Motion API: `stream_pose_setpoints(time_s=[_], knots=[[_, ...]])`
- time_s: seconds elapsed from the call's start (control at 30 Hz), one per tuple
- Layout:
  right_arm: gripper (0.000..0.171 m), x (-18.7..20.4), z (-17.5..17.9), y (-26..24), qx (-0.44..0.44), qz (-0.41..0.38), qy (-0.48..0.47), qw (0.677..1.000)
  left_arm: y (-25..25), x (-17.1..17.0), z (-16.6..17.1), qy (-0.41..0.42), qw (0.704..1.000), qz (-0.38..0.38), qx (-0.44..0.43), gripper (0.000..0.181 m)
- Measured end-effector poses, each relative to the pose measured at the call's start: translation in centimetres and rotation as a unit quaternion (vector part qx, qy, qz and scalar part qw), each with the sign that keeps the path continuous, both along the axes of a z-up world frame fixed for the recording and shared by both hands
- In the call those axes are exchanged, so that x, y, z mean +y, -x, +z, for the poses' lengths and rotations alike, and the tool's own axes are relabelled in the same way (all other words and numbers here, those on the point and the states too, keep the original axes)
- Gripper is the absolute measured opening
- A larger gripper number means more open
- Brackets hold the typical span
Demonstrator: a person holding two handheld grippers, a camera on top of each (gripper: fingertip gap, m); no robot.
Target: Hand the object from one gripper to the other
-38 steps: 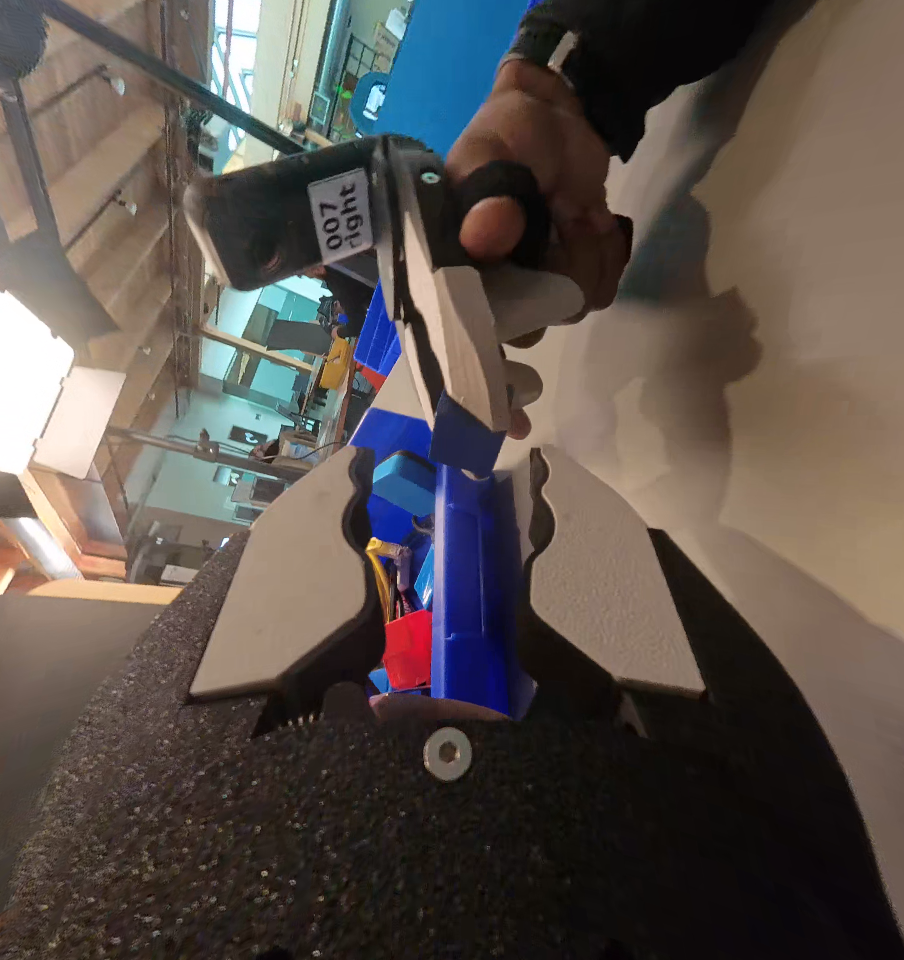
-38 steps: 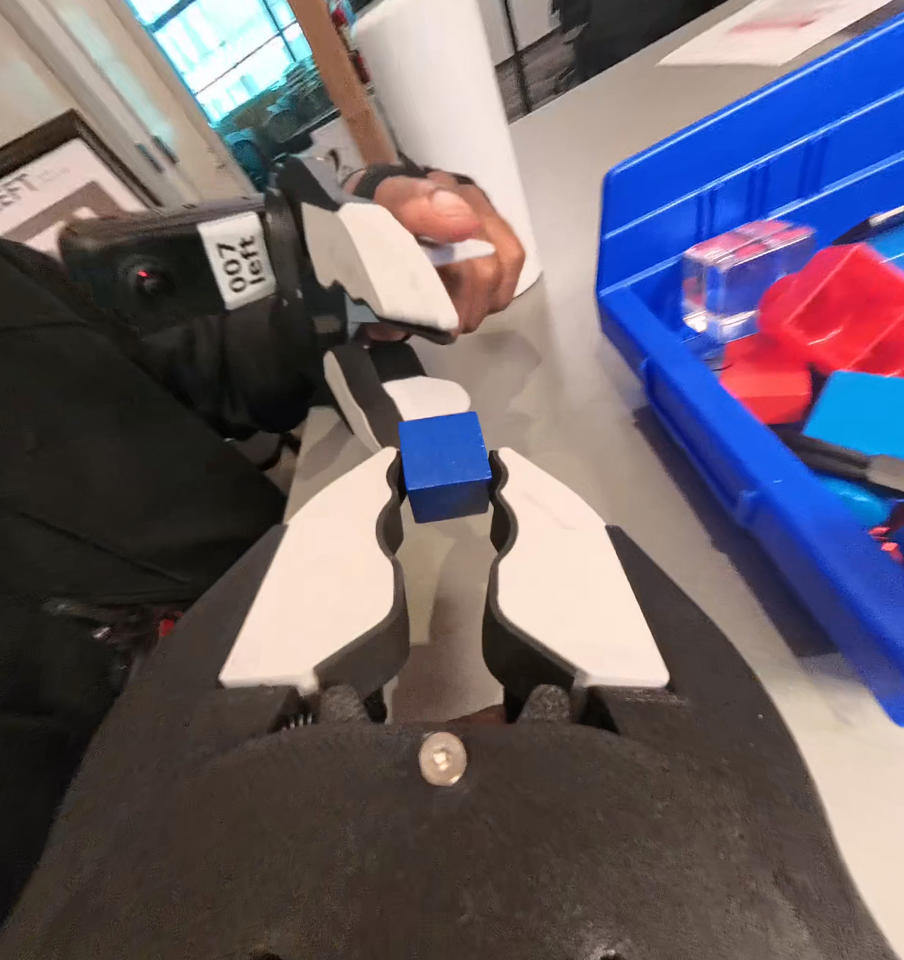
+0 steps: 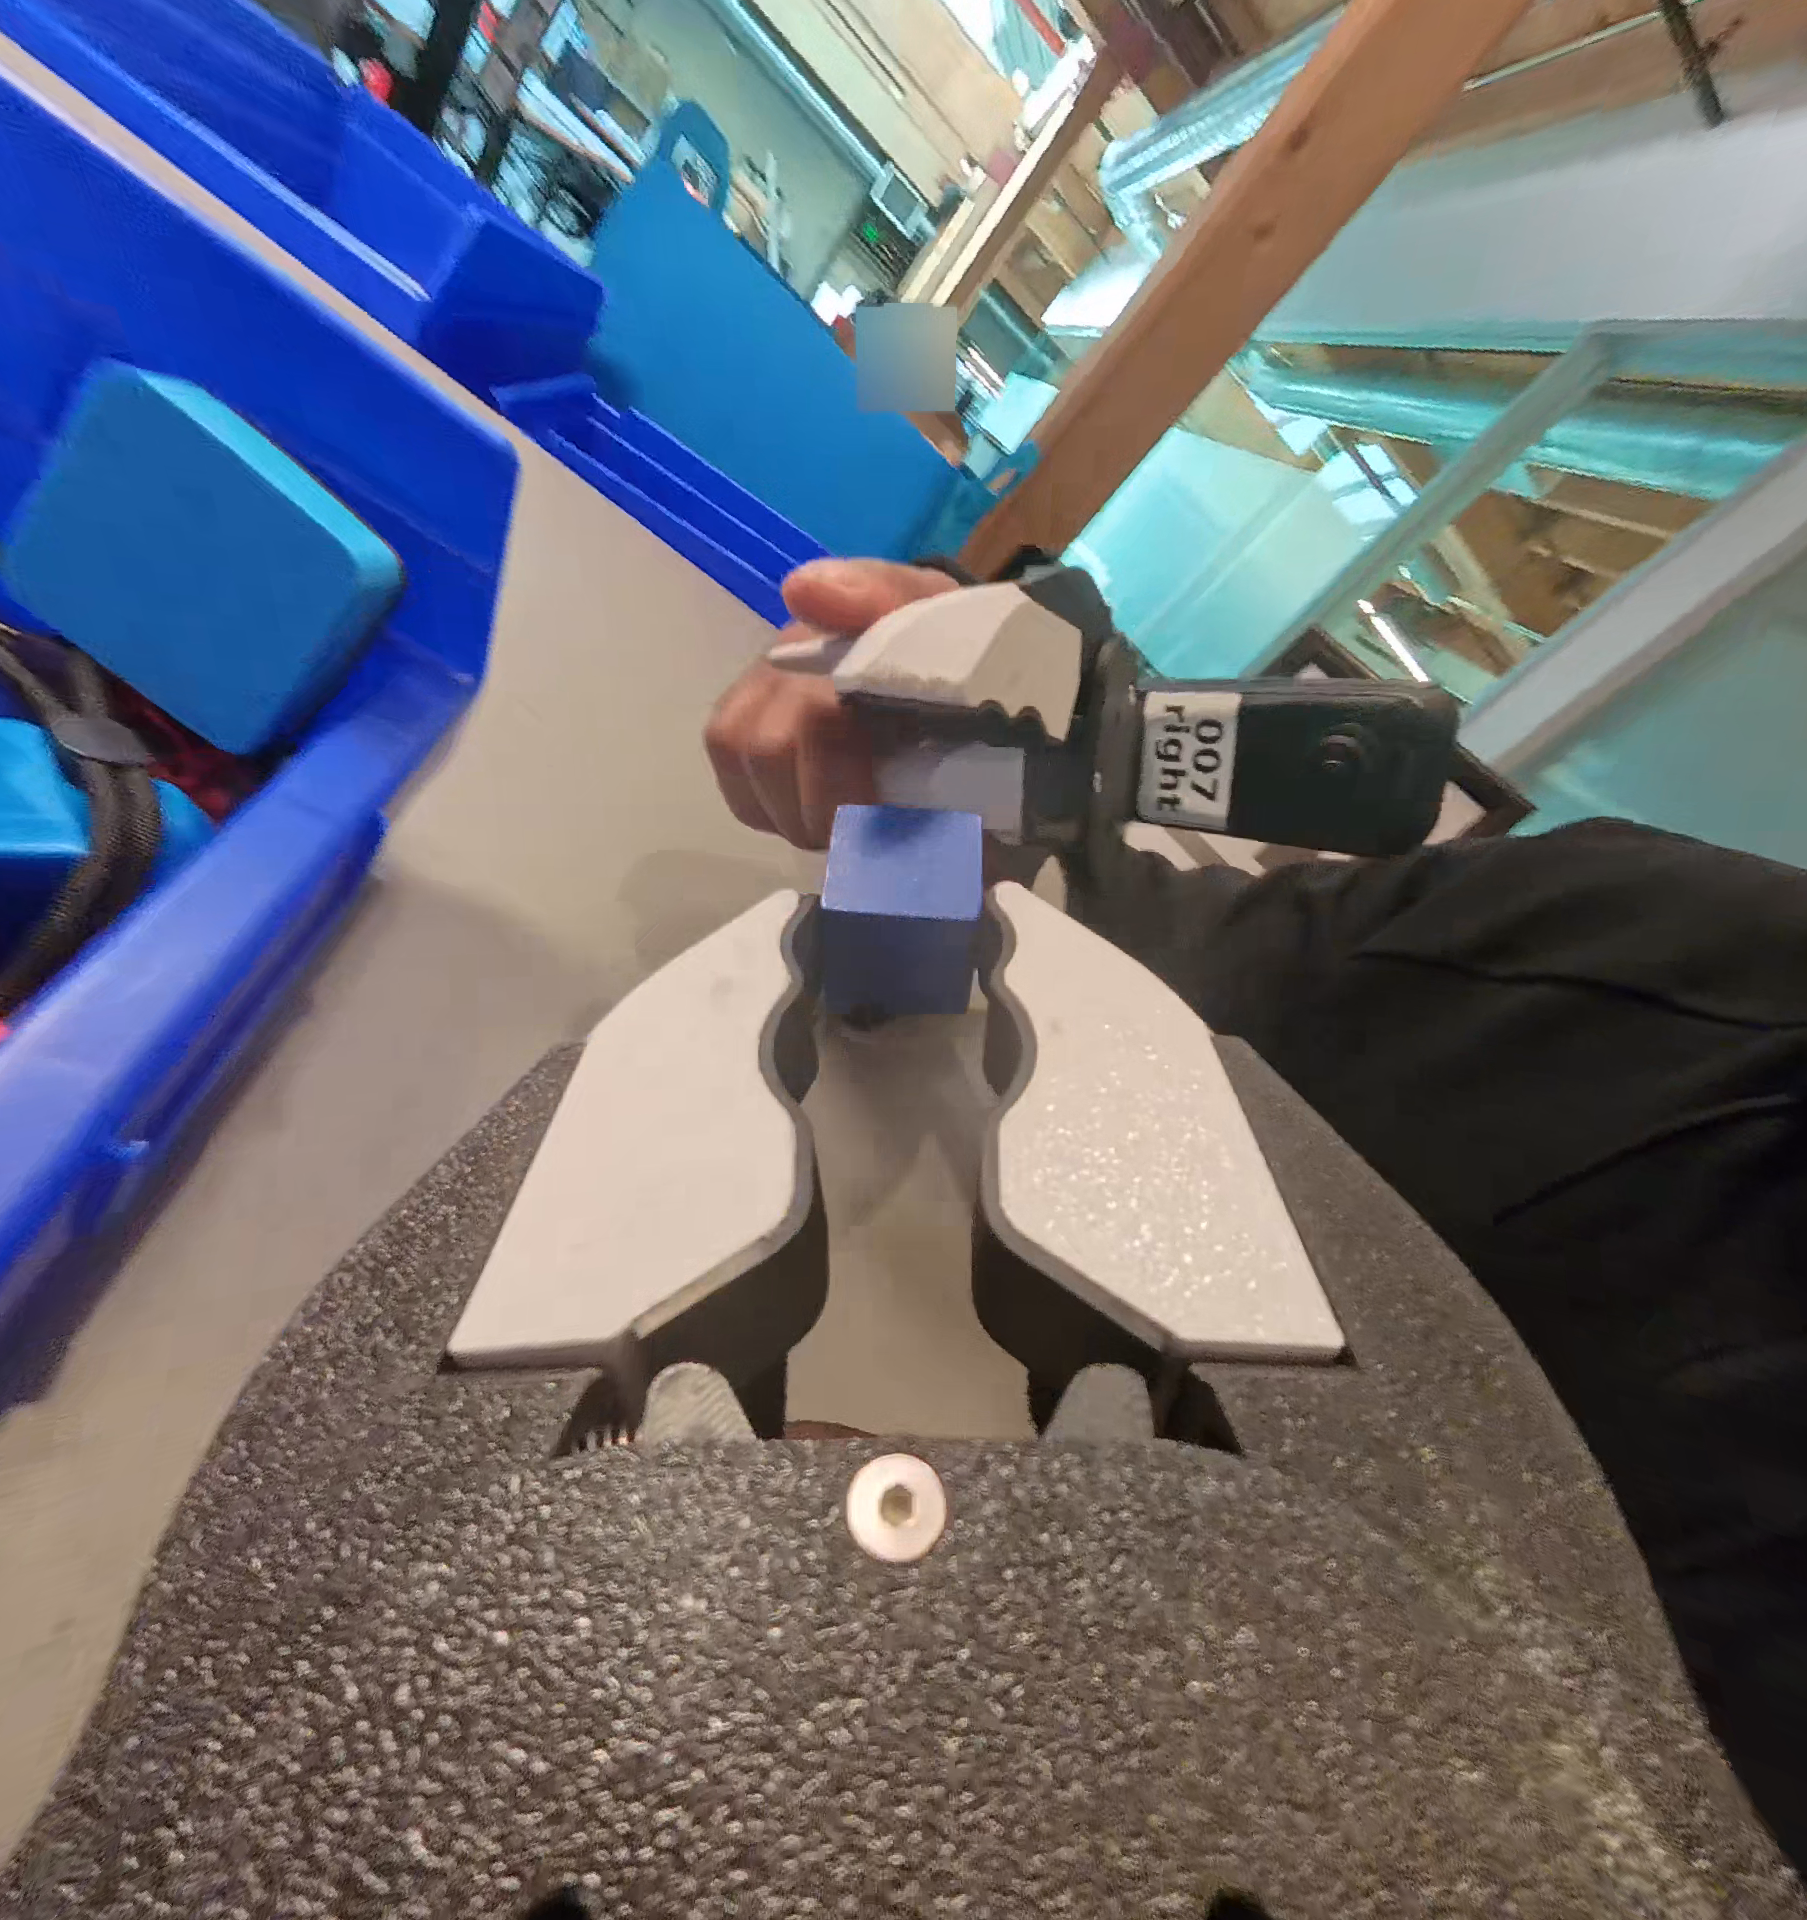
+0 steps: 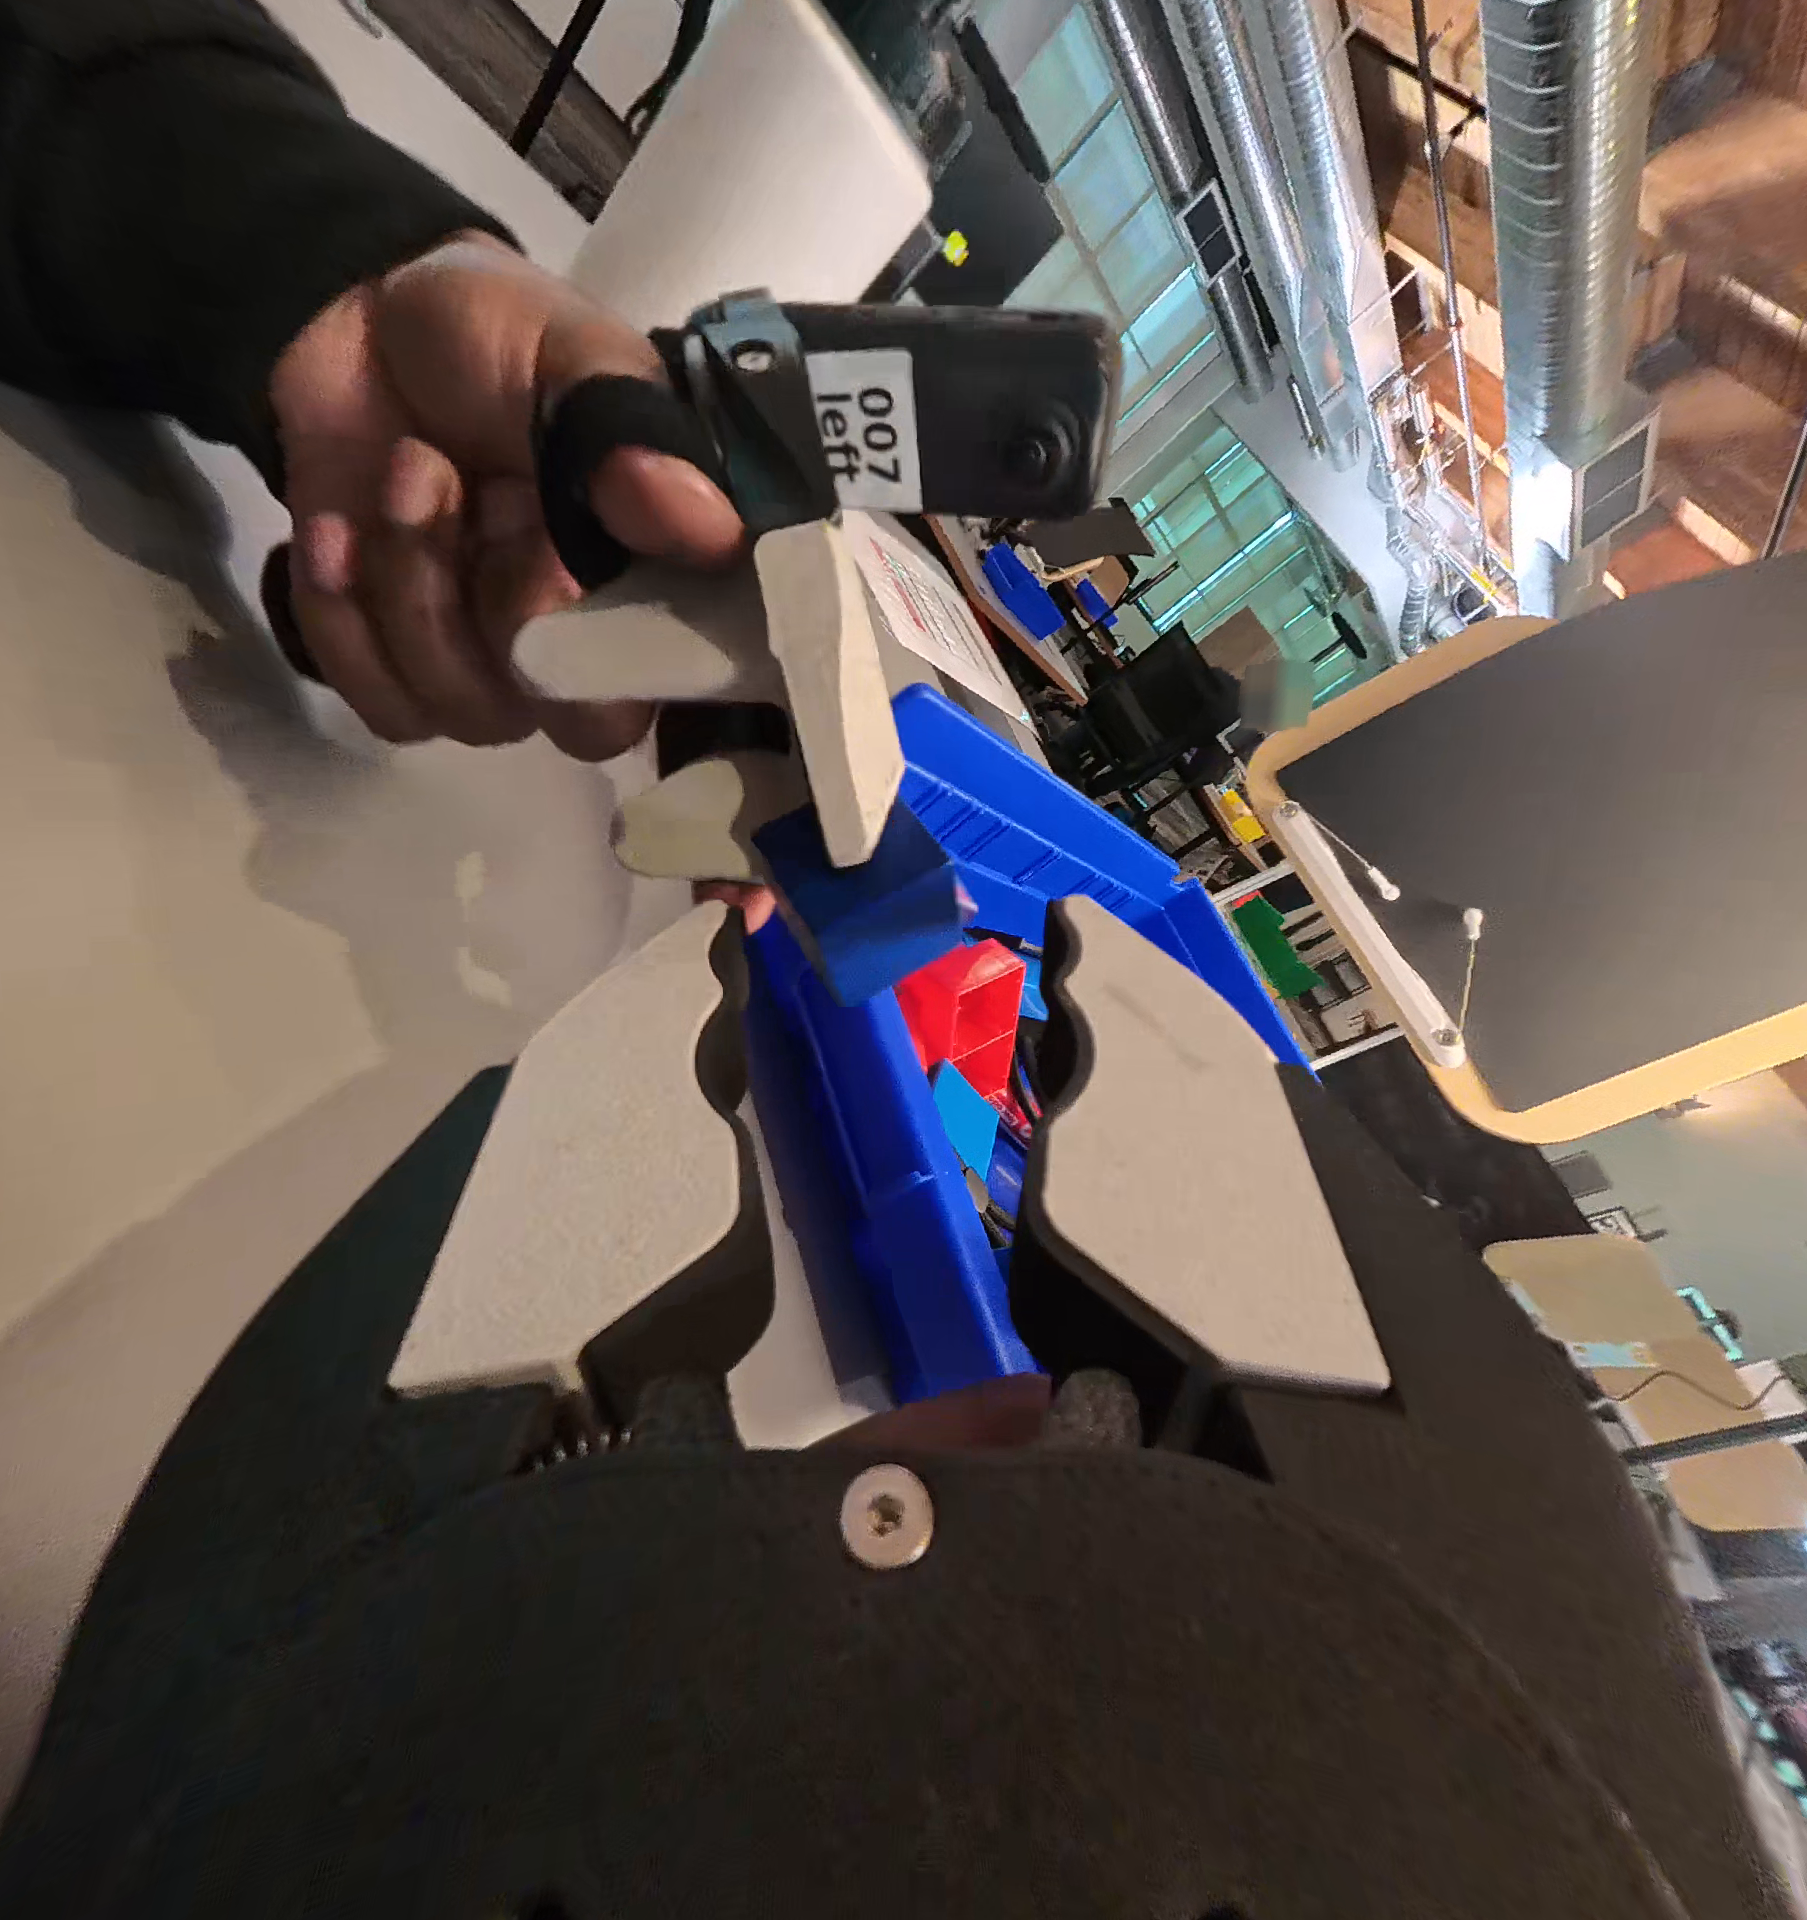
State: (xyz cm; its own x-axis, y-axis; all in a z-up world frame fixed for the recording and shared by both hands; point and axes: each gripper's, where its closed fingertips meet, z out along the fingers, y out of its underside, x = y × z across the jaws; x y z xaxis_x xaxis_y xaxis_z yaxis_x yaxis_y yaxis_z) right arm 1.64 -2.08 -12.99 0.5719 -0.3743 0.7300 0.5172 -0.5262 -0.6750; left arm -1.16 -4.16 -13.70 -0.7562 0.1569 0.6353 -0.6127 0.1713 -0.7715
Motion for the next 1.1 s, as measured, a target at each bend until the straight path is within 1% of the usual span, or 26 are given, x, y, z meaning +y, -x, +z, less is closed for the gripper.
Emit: stream_pose_setpoints(time_s=[0.1, 0.17, 0.2, 0.23, 0.27, 0.33, 0.4, 0.47, 0.53, 0.6, 0.63, 0.67, 0.77, 0.8, 0.83, 0.87, 0.9, 0.93, 0.97, 1.0, 1.03, 1.1], knots=[[0.051, 0.3, -1.3, 0.5, -0.006, 0.021, 0.045, 0.999, 1.2, -0.2, -1.2, -0.037, 0.999, -0.037, 0.0, 0.029], [0.041, 0.6, -2.0, 1.1, -0.009, 0.039, 0.065, 0.997, 1.5, -0.3, -1.6, -0.048, 0.998, -0.04, -0.019, 0.029], [0.03, 0.6, -2.3, 1.2, 0.0, 0.042, 0.071, 0.997, 1.4, -0.4, -1.5, -0.047, 0.998, -0.032, -0.031, 0.029], [0.03, 0.6, -2.4, 1.0, 0.015, 0.036, 0.069, 0.997, 1.0, -0.4, -1.6, -0.051, 0.997, -0.019, -0.05, 0.029], [0.03, 0.5, -2.6, 0.7, 0.038, 0.031, 0.065, 0.997, 0.5, -0.4, -1.6, -0.056, 0.995, 0.0, -0.08, 0.034], [0.029, 0.0, -2.6, 0.1, 0.083, 0.018, 0.044, 0.995, -0.5, -0.3, -1.6, -0.067, 0.982, 0.038, -0.17, 0.046], [0.029, -0.5, -2.0, -0.6, 0.098, 0.001, 0.02, 0.995, -1.2, 0.0, -1.5, -0.081, 0.961, 0.065, -0.258, 0.051], [0.029, -0.9, -1.5, -0.9, 0.108, -0.01, 0.005, 0.994, -1.7, 0.1, -1.1, -0.09, 0.932, 0.09, -0.34, 0.057], [0.029, -1.1, -1.5, -1.2, 0.125, -0.019, -0.002, 0.992, -2.2, 0.1, -0.1, -0.081, 0.89, 0.126, -0.431, 0.059], [0.029, -1.3, -1.9, -1.5, 0.153, -0.029, -0.006, 0.988, -2.1, 0.2, 1.0, -0.068, 0.831, 0.149, -0.532, 0.059], [0.029, -1.4, -2.2, -1.6, 0.17, -0.031, -0.008, 0.985, -2.1, 0.3, 1.4, -0.066, 0.792, 0.161, -0.585, 0.057], [0.029, -1.4, -2.6, -1.7, 0.188, -0.032, -0.008, 0.982, -2.1, 0.4, 1.6, -0.069, 0.747, 0.167, -0.64, 0.057], [0.029, -1.5, -3.4, -1.5, 0.228, -0.028, 0.0, 0.973, -2.2, 0.6, 0.9, -0.094, 0.61, 0.153, -0.772, 0.053], [0.029, -1.4, -3.7, -1.3, 0.235, -0.022, 0.008, 0.972, -2.2, 0.7, 0.4, -0.105, 0.574, 0.14, -0.8, 0.053], [0.029, -1.3, -3.9, -1.1, 0.238, -0.018, 0.016, 0.971, -2.2, 0.8, -0.2, -0.114, 0.55, 0.127, -0.818, 0.053], [0.029, -1.3, -4.0, -1.1, 0.232, -0.02, 0.023, 0.972, -2.3, 0.8, -0.6, -0.12, 0.533, 0.118, -0.829, 0.053], [0.029, -1.3, -4.0, -1.2, 0.219, -0.027, 0.03, 0.975, -2.3, 0.9, -0.8, -0.122, 0.524, 0.115, -0.835, 0.053], [0.029, -1.4, -4.1, -1.4, 0.202, -0.037, 0.039, 0.978, -2.3, 0.8, -0.7, -0.121, 0.524, 0.119, -0.835, 0.052], [0.029, -1.5, -4.1, -1.7, 0.177, -0.051, 0.052, 0.982, -2.6, 0.8, -0.4, -0.124, 0.533, 0.134, -0.826, 0.047], [0.029, -1.7, -4.0, -2.1, 0.144, -0.069, 0.065, 0.985, -3.2, 0.8, -0.2, -0.136, 0.553, 0.152, -0.808, 0.043], [0.029, -2.0, -3.9, -2.5, 0.112, -0.087, 0.079, 0.987, -3.7, 0.8, -0.3, -0.152, 0.584, 0.166, -0.78, 0.042], [0.029, -2.4, -3.5, -3.4, 0.05, -0.127, 0.098, 0.986, -4.5, 0.7, -0.1, -0.163, 0.66, 0.202, -0.705, 0.043]])
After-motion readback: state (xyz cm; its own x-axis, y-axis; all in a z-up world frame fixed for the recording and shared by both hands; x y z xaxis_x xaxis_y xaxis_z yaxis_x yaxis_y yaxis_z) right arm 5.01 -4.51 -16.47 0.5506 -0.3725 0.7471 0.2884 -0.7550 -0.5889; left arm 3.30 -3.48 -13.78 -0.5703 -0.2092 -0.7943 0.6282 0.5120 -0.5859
